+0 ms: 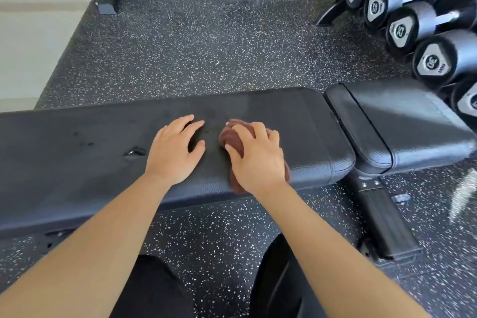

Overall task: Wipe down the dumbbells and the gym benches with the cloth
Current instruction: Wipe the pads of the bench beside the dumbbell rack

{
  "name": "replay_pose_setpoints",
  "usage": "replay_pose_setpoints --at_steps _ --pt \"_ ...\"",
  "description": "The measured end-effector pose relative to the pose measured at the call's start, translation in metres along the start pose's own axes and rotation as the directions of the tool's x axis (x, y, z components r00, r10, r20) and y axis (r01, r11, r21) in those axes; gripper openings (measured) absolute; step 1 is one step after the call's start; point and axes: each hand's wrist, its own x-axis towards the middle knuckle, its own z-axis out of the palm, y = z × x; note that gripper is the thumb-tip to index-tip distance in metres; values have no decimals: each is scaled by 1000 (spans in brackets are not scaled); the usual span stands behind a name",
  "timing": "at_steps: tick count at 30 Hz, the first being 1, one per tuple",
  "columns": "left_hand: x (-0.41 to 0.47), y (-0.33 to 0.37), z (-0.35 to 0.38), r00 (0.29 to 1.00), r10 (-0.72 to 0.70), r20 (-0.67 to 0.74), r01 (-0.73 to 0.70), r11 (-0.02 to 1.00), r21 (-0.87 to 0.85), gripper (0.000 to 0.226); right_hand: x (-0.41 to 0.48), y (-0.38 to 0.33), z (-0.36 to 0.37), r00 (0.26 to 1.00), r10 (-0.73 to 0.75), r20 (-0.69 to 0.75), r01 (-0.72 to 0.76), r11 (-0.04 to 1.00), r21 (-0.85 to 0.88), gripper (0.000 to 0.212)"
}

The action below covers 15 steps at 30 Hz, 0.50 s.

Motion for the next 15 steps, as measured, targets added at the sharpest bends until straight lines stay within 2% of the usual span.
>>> replay_pose_setpoints --at_steps 3,6,11,15 --pt "-3 2 1 1000 -5 10 5 1000 -11 45 -43 6 -2 996 -45 -81 45 999 -12 37" --pt "-8 1 2 1000 -6 19 7 1000 -29 45 -58 27 -8 980 -28 -195 26 1000 -14 35" --pt "-8 -1 1 1000 -15 14 16 998 -65 44 -58 50 -8 942 72 -327 -60 997 47 36" --pt "-9 0 1 1000 -14 -13 13 997 -77 43 -60 29 2 907 198 -371 -155 978 143 36"
